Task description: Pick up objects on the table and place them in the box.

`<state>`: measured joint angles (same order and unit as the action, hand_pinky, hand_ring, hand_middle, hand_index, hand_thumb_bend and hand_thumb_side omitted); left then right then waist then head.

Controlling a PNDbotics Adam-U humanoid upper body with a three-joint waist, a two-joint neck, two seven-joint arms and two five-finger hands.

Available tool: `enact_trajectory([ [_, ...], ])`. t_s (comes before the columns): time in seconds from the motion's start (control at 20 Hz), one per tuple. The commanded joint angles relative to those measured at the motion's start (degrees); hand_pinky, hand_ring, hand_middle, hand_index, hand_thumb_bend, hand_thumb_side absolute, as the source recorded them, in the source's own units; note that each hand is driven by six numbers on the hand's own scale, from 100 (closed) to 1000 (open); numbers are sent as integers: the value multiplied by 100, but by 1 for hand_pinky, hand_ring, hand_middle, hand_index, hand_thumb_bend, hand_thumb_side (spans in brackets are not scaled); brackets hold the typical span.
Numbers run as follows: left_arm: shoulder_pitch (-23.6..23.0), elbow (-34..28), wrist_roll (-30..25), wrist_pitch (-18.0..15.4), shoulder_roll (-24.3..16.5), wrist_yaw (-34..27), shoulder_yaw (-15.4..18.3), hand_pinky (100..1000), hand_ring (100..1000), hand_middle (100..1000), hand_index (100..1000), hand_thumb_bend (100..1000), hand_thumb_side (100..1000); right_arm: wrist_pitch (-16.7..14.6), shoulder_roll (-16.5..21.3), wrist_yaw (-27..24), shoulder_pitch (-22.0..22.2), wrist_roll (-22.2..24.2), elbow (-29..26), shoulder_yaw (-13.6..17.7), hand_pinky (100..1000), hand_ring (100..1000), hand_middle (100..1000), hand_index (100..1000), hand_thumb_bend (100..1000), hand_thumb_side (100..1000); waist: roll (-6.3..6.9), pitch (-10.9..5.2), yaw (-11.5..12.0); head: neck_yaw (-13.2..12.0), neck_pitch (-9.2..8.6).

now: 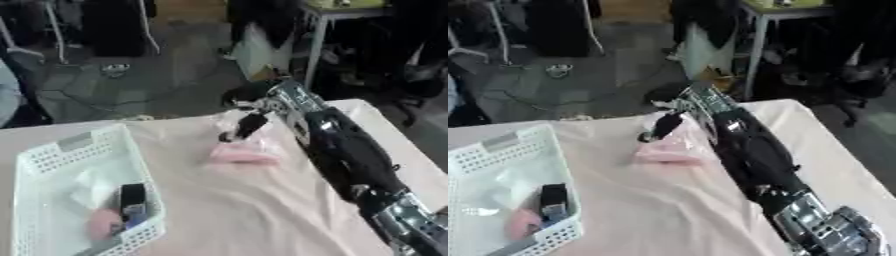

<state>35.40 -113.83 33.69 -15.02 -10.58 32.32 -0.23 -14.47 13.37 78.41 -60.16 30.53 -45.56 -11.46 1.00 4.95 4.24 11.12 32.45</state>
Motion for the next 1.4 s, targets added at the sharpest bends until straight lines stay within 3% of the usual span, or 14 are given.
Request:
enact_trajectory([
  [0.05,94,-76,-24,10,-17,-17,-13,838,932,816,888,100,851,105,-181,484,-47,-193,239,105,1000,1000,1000,1000,614,695,104,-155,-10,-17,-109],
  [0.2,94,-76,-30,17,-4,-24,-15,838,932,816,887,100,851,160,-298,727,3,-288,394,173,1000,1000,1000,1000,641,665,127,-156,-11,-29,-132],
  [0.25,94,-76,-31,20,0,-27,-15,838,932,816,887,100,851,187,-331,791,15,-310,439,195,1000,1000,1000,1000,707,643,134,-155,-10,-23,-140],
  [0.4,96,-76,-32,22,14,-29,-17,839,932,816,887,100,851,244,-409,921,38,-362,528,237,1000,1000,1000,1000,746,607,146,-147,-13,20,-142],
  [0.45,98,-76,-32,23,15,-30,-17,839,932,815,886,100,851,253,-423,952,46,-404,535,241,1000,1000,1000,1000,756,647,151,-144,-14,26,-135],
  [0.65,98,-76,-27,33,25,-32,-16,840,932,815,884,100,850,250,-473,931,86,-914,491,243,1000,1000,1000,1000,743,713,176,-120,-5,67,-153],
  [1.0,102,-76,-36,47,27,-24,-21,840,931,814,876,100,849,486,-510,1112,68,-1542,551,214,1000,1000,1000,1000,730,706,180,-121,27,136,-140],
  [1.05,102,-76,-41,51,24,-17,-19,840,931,814,876,100,849,563,-505,1159,44,-1542,549,205,1000,1000,1000,1000,663,741,180,-125,29,140,-135],
  [1.1,93,-76,-43,59,17,-11,-17,840,931,814,874,100,849,715,-483,1246,-6,-1468,518,189,1000,1000,1000,1000,714,700,176,-143,18,134,-116],
  [1.25,85,-76,-54,70,14,-8,-20,840,931,814,873,100,849,1014,-468,1353,-150,-1028,213,114,1000,1000,1000,1000,707,683,172,-168,-1,128,-45],
  [1.35,84,-76,-61,73,22,-10,-22,840,931,814,872,100,848,1106,-423,1442,-228,-740,-11,38,1000,1000,1000,1000,665,663,176,-170,1,150,-23],
  [1.4,91,-76,-62,70,29,-12,-23,840,931,814,871,100,848,1134,-402,1528,-256,-624,-85,4,1000,1000,1000,1000,596,612,181,-165,6,184,-25],
])
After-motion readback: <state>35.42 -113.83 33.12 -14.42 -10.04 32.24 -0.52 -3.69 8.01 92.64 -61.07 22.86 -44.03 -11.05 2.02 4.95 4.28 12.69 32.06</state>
